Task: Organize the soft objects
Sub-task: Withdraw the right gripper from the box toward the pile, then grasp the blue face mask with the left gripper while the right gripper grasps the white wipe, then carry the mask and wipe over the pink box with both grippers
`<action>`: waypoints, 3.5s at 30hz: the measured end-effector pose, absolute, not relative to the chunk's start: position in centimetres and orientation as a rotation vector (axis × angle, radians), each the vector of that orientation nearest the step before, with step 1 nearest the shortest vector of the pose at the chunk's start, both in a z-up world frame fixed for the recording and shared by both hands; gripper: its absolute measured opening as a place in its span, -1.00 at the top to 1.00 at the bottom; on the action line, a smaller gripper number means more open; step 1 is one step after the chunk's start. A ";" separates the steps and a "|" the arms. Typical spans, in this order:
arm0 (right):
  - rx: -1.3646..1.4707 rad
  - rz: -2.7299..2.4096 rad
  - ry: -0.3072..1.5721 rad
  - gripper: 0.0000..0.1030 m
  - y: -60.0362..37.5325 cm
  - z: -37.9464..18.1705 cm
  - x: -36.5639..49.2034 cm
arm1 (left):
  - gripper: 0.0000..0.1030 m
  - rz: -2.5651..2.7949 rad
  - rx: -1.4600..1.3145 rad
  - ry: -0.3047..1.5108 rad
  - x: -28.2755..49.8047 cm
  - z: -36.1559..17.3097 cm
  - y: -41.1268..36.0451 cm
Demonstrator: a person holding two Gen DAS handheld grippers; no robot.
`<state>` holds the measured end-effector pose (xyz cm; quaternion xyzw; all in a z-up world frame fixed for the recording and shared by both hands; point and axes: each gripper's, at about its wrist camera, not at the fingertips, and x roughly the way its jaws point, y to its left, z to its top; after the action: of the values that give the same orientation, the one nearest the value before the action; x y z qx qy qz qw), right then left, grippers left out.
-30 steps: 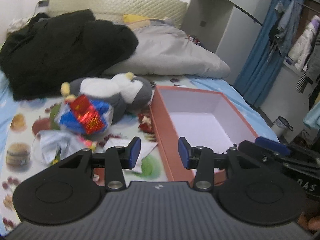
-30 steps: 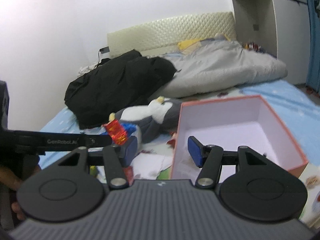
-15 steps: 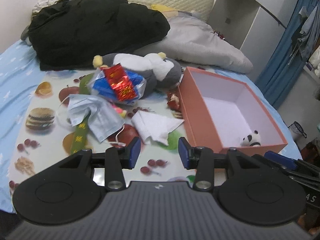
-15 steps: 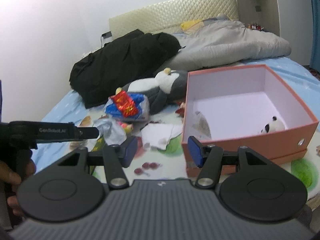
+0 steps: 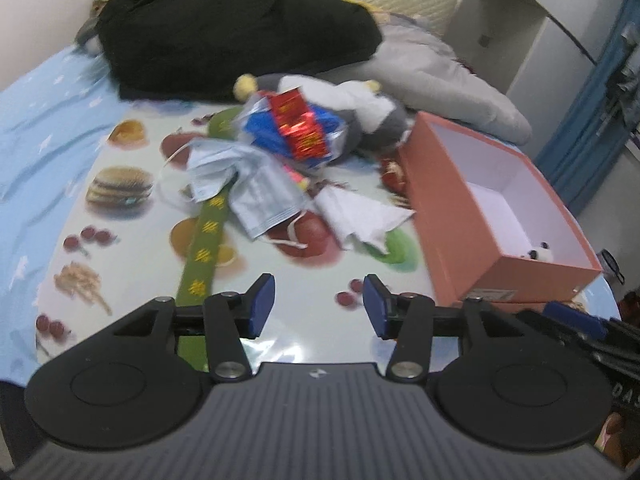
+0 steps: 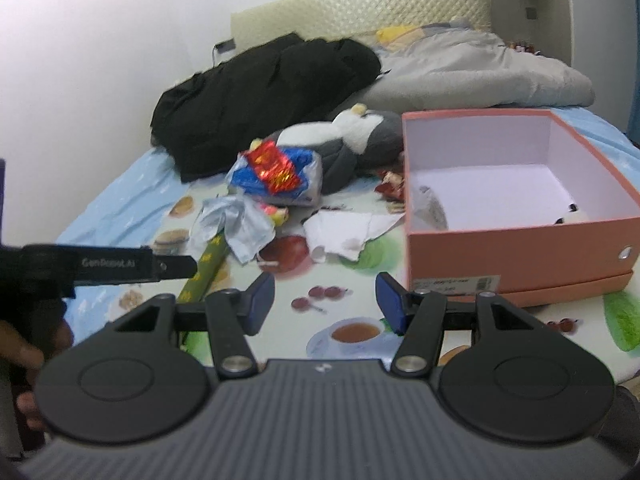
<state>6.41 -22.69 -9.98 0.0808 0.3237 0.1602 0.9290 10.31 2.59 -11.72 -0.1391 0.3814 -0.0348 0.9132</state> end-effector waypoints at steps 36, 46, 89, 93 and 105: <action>0.100 0.231 0.823 -0.14 -15.7 -19.7 25.1 | -0.36 0.107 -0.199 0.841 29.4 -19.3 10.0; 0.078 0.264 0.833 -0.14 -14.6 -22.2 27.4 | -0.36 0.084 -0.186 0.862 31.4 -20.8 10.3; 0.045 0.326 0.835 0.77 -16.0 -16.8 16.7 | 0.75 0.041 -0.312 0.869 17.0 -18.1 7.8; 0.051 0.337 0.818 0.77 -16.3 -16.0 15.5 | 0.75 0.030 -0.310 0.858 16.0 -17.4 7.5; 0.093 0.334 0.692 0.77 -18.6 -10.9 13.0 | 0.75 -0.045 -0.279 0.794 15.0 -12.5 5.2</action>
<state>13.02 -18.63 -10.87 0.0454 0.3374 0.1630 0.9260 15.00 5.22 -12.46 -0.1355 0.3854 -0.0220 0.9125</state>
